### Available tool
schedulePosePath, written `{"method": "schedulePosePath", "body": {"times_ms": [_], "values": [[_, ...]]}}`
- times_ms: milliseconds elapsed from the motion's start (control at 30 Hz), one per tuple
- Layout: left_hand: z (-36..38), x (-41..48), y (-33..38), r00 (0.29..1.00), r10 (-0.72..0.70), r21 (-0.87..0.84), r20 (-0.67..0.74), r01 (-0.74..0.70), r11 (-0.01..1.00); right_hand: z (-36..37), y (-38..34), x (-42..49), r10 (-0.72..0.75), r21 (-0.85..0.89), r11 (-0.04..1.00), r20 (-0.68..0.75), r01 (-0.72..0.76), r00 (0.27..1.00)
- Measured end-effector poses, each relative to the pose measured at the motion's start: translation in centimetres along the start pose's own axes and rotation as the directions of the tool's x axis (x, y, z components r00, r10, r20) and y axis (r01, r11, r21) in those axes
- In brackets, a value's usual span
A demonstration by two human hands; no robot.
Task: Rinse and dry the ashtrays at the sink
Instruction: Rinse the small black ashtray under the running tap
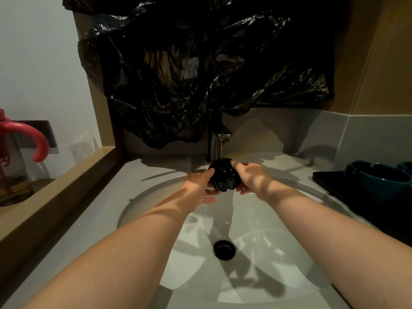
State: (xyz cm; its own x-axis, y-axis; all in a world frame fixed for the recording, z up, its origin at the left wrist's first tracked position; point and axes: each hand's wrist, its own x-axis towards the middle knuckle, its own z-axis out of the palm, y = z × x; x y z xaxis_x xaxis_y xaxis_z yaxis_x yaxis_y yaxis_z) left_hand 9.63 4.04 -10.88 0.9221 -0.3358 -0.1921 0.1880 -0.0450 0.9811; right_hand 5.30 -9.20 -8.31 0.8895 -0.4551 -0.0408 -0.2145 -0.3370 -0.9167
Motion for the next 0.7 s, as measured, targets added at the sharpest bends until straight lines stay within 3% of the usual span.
{"method": "schedulePosePath", "body": {"times_ms": [100, 167, 300, 433, 500, 567, 700], "values": [[0.0, 0.0, -0.1, 1.0, -0.029, 0.027, 0.001, 0.029, 0.999, -0.2, -0.1, 0.0, -0.209, -0.249, 0.945, 0.032, 0.21, 0.977], [0.0, 0.0, 0.0, 0.999, -0.035, 0.023, -0.005, 0.035, 0.999, -0.3, 0.1, 0.1, -0.278, -0.303, 0.907, 0.09, 0.292, 0.956], [-0.1, 0.3, 0.1, 0.999, 0.039, 0.111, -0.032, -0.035, 0.993, -0.8, 1.0, 0.7, -0.266, -0.236, 0.928, 0.122, 0.288, 0.956], [0.0, 0.4, 0.2, 0.996, 0.049, 0.02, -0.073, -0.048, 0.999, -0.9, 1.3, 0.8, -0.072, 0.125, 0.991, 0.169, 0.051, 0.983], [-0.1, 0.6, 0.2, 0.998, 0.026, -0.042, -0.05, -0.028, 0.999, -0.8, 1.0, 0.7, -0.055, 0.182, 0.983, 0.207, 0.016, 0.977], [-0.2, 0.5, 0.2, 1.0, 0.004, -0.071, -0.015, -0.005, 0.997, -0.7, 0.8, 0.6, -0.1, 0.15, 0.986, 0.175, 0.074, 0.98], [-0.1, 0.4, -0.1, 1.0, 0.015, 0.04, 0.02, -0.015, 0.999, -0.6, 0.4, 0.6, -0.271, -0.121, 0.953, 0.061, 0.277, 0.961]]}}
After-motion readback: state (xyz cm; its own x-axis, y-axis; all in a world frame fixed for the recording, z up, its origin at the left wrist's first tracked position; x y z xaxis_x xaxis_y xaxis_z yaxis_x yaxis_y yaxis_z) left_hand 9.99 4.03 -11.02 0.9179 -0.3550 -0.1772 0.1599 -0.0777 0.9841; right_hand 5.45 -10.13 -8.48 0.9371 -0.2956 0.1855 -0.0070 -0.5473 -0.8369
